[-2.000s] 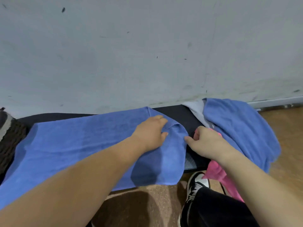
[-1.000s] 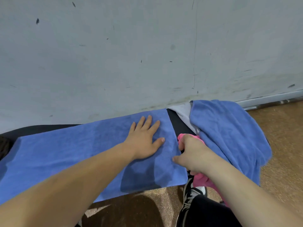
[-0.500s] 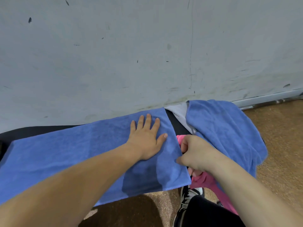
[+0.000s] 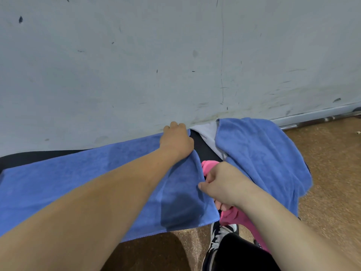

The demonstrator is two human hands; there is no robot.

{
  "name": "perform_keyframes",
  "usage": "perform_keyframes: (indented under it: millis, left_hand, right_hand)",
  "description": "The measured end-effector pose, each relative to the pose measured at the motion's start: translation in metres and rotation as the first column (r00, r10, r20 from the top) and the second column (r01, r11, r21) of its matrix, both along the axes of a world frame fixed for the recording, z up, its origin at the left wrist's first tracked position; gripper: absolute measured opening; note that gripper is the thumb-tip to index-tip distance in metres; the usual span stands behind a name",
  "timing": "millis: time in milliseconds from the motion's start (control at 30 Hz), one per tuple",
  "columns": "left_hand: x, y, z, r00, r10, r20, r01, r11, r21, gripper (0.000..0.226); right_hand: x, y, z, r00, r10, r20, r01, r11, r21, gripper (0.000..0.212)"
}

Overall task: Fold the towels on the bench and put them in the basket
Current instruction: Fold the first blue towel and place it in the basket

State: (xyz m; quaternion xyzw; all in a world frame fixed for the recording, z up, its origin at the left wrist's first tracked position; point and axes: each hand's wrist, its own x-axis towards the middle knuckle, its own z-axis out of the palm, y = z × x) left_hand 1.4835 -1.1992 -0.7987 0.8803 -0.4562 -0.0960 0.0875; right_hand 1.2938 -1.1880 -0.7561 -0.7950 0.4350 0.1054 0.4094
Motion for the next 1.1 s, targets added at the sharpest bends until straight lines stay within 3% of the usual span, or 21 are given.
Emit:
perform_keyframes:
  millis: [167,300,400,567,633,800,1100]
  left_hand:
    - [0.004,-0.001,0.020,0.969,0.053,-0.241,-0.111,0.965,-0.236,0.021]
    - [-0.010,-0.011,0.044,0.889,-0.024,-0.457,-0.198,0.880,-0.431,0.012]
    - [-0.013,-0.005,0.055,0.858,-0.079,-0.508,-0.227,0.828,-0.513,0.012]
    - [0.019,0.035,0.065,0.819,-0.018,-0.573,-0.322,0.812,-0.486,0.014]
    - [0.039,0.057,0.069,0.787,0.031,-0.617,-0.377,0.815,-0.441,0.020]
    - [0.090,0.118,0.075,0.760,0.138,-0.636,-0.483,0.774,-0.409,0.006]
    - [0.202,0.235,0.056,0.745,0.372,-0.554,-0.621,0.691,-0.370,0.018]
  right_hand:
    - [-0.004,0.003,0.021,0.987,-0.093,0.132,0.084,0.994,0.074,0.012]
    - [-0.016,0.000,0.036,0.920,-0.212,0.329,0.189,0.977,0.101,0.018]
    - [-0.022,0.003,0.041,0.887,-0.233,0.399,0.199,0.972,0.126,0.023]
    - [-0.005,0.027,0.042,0.854,-0.089,0.513,0.060,0.996,0.073,0.042]
    - [0.013,0.042,0.044,0.866,-0.002,0.500,0.000,1.000,0.004,0.038]
    - [0.074,0.083,0.047,0.857,0.157,0.490,-0.110,0.986,-0.123,0.035]
    - [0.199,0.185,0.039,0.841,0.340,0.421,-0.330,0.939,-0.098,0.032]
